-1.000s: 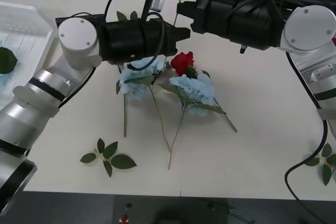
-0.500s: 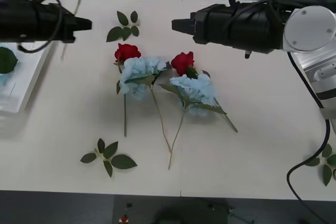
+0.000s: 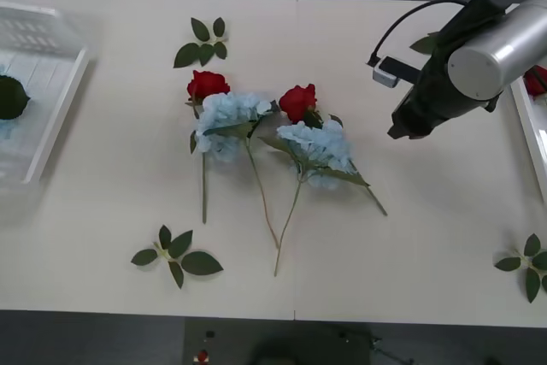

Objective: Put the red flowers into the right box and the blue flowers into the left box

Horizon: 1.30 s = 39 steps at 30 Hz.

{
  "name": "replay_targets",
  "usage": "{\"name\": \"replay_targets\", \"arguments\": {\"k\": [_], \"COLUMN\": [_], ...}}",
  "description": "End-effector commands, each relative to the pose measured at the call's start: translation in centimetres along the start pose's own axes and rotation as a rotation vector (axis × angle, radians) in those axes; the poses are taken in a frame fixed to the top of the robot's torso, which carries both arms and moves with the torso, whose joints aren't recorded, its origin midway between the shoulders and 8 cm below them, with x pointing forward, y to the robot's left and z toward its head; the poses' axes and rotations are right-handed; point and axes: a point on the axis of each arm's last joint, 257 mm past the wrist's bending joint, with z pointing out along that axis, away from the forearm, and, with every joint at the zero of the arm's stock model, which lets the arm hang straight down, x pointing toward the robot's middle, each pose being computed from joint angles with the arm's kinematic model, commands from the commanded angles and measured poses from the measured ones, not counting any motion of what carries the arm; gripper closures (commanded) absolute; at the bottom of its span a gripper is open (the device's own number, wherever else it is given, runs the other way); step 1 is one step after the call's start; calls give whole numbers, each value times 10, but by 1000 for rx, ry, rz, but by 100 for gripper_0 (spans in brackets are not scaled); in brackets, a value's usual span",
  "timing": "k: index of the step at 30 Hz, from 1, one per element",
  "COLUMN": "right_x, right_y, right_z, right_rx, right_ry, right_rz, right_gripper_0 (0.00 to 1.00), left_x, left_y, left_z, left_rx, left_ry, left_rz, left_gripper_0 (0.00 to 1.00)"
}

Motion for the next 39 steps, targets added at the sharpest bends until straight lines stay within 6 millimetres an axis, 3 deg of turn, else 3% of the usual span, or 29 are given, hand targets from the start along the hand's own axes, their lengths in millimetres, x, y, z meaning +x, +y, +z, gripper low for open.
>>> {"name": "replay_targets", "arguments": {"k": [1,2,5,7,10,17,18,21,23,26,30,33,34,37,38,39], "right_x": [-45,-47,-59,-69,-83,-97,-99,-103,-106,-108,-113,-116,-117,-117,-118,-118], "right_y": [-3,-1,7,14,27,49,53,61,67,71,77,77,77,74,72,71], "right_z": [-3,0,0,-1,3,25,31,41,49,56,64,68,70,73,74,75], "right_rx": [26,18,3,-8,-30,-50,-47,-44,-42,-46,-51,-52,-52,-45,-41,-39], "right_ry": [-66,-65,-75,-83,-92,-68,-59,-49,-49,-51,-67,-79,-81,-87,-93,-97], "right_rz": [13,22,22,19,37,53,56,53,55,61,70,84,90,104,112,115], "right_gripper_0": [21,22,22,22,21,22,22,22,23,26,31,45,54,73,88,96], "left_x": [-17,-19,-23,-30,-51,-132,-151,-175,-191,-202,-211,-213,-212,-202,-199,-199], "left_y": [5,8,6,6,-14,-132,-161,-217,-271,-323,-368,-391,-396,-398,-401,-402], "left_z": [7,7,8,4,-11,-91,-108,-120,-104,-68,-19,5,13,28,33,33], "left_rx": [-55,-69,-70,-68,21,536,653,798,860,864,779,715,690,642,624,619], "left_ry": [-38,-40,-48,-64,-107,-356,-424,-485,-482,-450,-414,-376,-352,-283,-254,-247], "left_rz": [71,80,90,96,89,6,-13,20,21,-24,-44,3,23,53,73,80], "left_gripper_0": [36,23,12,9,6,4,4,5,4,3,4,4,4,4,4,4]}}
